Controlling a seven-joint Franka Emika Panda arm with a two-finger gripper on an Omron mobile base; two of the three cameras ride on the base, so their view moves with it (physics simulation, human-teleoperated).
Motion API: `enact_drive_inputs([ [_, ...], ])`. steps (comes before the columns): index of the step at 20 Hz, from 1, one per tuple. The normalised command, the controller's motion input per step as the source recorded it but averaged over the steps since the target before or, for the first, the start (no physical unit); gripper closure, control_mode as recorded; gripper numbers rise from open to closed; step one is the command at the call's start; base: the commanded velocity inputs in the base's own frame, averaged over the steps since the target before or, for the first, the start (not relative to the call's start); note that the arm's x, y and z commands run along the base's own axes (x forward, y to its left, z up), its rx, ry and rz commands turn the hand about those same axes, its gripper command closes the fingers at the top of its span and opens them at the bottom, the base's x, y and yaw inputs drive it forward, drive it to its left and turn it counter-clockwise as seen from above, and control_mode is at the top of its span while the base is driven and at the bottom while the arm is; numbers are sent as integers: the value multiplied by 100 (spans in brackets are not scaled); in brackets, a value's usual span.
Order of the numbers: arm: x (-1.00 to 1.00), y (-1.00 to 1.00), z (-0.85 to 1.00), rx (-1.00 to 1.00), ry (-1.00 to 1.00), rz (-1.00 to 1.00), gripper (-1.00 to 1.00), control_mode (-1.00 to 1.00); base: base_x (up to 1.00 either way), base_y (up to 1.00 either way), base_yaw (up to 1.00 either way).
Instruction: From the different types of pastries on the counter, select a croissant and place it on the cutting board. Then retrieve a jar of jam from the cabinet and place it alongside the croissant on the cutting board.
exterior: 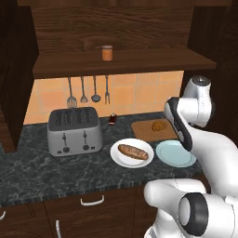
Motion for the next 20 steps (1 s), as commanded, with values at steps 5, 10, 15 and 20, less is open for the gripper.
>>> enact_drive_inputs([
  [5,3,13,99,-6,-30,29,-100,-100,0,0,0],
  [10,4,15,12,-34,-75,43,-100,-100,0,0,0],
  [15,-17,58,44,-43,-61,34,-100,-100,0,0,0],
  [20,-41,44,35,-19,-16,11,-100,-100,0,0,0],
])
